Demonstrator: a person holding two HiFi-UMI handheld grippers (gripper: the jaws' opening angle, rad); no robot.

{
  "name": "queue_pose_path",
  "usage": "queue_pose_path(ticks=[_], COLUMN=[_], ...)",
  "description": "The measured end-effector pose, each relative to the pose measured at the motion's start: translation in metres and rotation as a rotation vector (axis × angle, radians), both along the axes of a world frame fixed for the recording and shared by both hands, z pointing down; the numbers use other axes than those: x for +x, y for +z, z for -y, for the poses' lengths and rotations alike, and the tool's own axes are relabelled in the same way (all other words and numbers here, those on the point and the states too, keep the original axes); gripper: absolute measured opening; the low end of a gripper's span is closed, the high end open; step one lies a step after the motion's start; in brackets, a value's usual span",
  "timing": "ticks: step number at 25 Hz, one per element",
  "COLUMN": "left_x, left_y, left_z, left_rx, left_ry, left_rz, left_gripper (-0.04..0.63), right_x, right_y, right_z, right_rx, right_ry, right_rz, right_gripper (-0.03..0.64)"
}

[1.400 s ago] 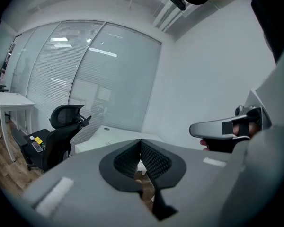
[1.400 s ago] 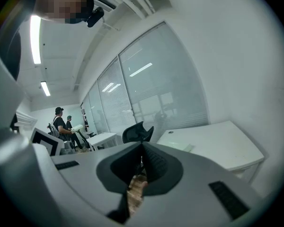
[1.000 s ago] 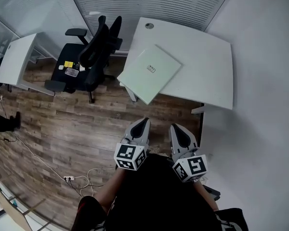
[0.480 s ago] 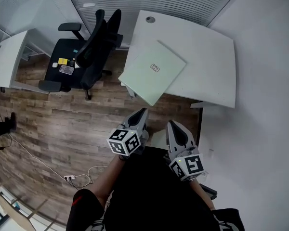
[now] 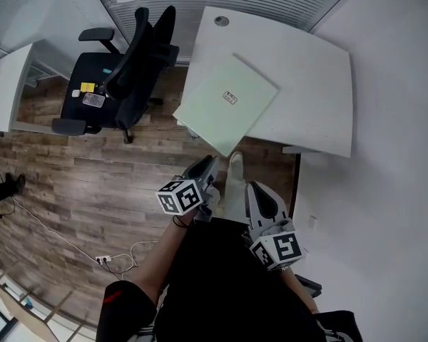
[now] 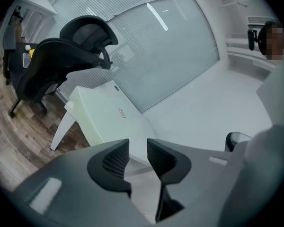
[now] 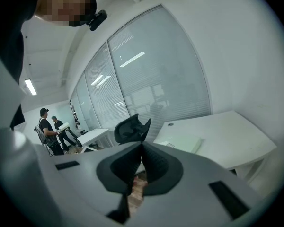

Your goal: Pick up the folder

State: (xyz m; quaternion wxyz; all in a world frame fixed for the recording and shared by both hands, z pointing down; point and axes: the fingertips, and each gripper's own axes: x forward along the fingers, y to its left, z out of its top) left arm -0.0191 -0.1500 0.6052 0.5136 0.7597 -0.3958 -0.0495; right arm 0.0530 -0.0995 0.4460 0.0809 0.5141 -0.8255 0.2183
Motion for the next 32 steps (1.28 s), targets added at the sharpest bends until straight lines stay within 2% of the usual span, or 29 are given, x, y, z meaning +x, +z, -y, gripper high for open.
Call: queue_pose_path(ticks=[4, 11, 17, 22, 32], left_x=[0.0, -0.001, 0.006, 0.009, 0.018], left_y=[0.025, 0.06, 0.084, 0.106, 0.131], left_z=[0.004, 0.012, 0.024, 0.035, 0.048], left_rx=[-0.069, -0.169, -0.247, -0.297, -0.356], left_ry=[-0.033, -0.114, -0.182, -0.226, -0.251], left_rz=[-0.025, -0.107, -0.18, -0.196, -0.241], left_gripper=[0.142, 0.248, 0.311, 0.327, 0.334], right_x=[-0.002, 0.003, 0.013, 0.02, 0.033], right_y=[0.006, 0.013, 0.016, 0.02, 0.022], right_z=[0.007, 0.023, 0.042, 0.057, 0.09], right_rx=[-0.019, -0.039, -0.059, -0.075, -0.086], right_ry=[-0.023, -0.056, -0.078, -0.099, -0.149], right_rz=[0.002, -0.006, -0.021, -0.032, -0.055], right_gripper=[-0.002, -0.002, -0.002, -0.003, -0.002])
